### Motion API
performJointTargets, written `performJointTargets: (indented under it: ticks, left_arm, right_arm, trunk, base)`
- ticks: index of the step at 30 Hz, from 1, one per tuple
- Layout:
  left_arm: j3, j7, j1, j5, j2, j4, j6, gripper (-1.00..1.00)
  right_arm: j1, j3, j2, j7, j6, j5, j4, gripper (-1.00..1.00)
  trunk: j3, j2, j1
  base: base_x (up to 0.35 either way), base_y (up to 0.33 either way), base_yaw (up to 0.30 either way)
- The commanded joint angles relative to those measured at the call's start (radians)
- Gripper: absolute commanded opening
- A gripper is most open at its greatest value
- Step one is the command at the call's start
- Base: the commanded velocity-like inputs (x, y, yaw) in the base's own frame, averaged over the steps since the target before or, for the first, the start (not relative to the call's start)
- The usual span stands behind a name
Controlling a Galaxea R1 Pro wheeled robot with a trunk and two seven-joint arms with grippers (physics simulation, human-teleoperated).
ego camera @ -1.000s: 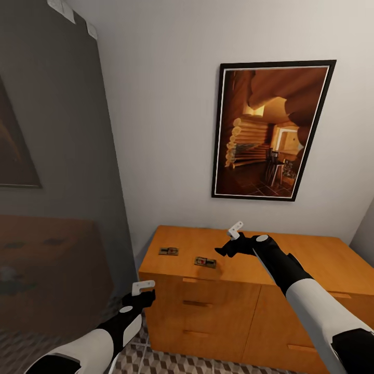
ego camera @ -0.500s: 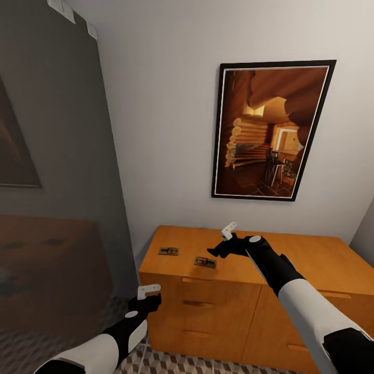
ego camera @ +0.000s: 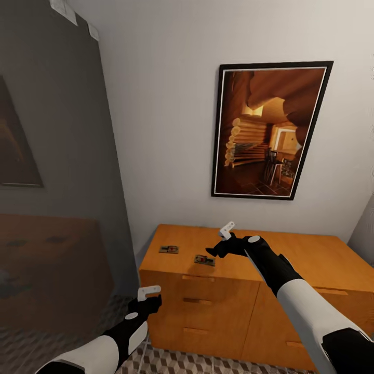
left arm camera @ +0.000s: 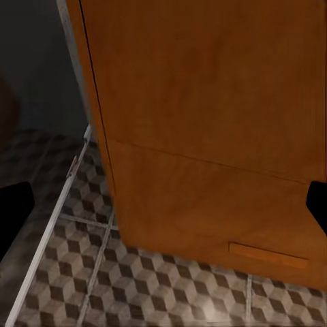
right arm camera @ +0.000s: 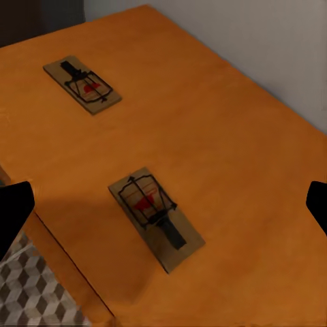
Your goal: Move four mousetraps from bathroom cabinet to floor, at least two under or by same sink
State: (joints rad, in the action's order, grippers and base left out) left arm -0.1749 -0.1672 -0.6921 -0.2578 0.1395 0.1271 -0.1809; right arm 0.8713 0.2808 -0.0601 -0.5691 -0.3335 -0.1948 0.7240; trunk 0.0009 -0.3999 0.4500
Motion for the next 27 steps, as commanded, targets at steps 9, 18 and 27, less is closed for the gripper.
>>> performJointTargets:
  ticks: [9, 18, 27]
  left_arm:
    - [0.0, 0.0, 0.0, -0.001, 0.0, 0.0, 0.0, 1.0]
    - [-0.001, -0.002, 0.0, 0.0, 0.0, 0.01, 0.002, 1.0]
    - [-0.001, -0.004, 0.0, 0.004, -0.006, 0.06, 0.036, 1.0]
  right_arm:
    - [0.0, 0.0, 0.0, 0.0, 0.001, 0.0, 0.0, 1.0]
    - [0.0, 0.0, 0.0, 0.0, 0.001, -0.002, 0.0, 1.0]
    - [0.0, 0.0, 0.0, 0.004, -0.001, -0.002, -0.001, 1.0]
  trunk:
    - [0.0, 0.0, 0.0]
    - [0.0, 0.0, 0.0]
    - [0.0, 0.0, 0.0]
  base:
    - [-0.198, 0.0, 0.0]
    - [-0.028, 0.0, 0.0]
    - [-0.003, 0.0, 0.0]
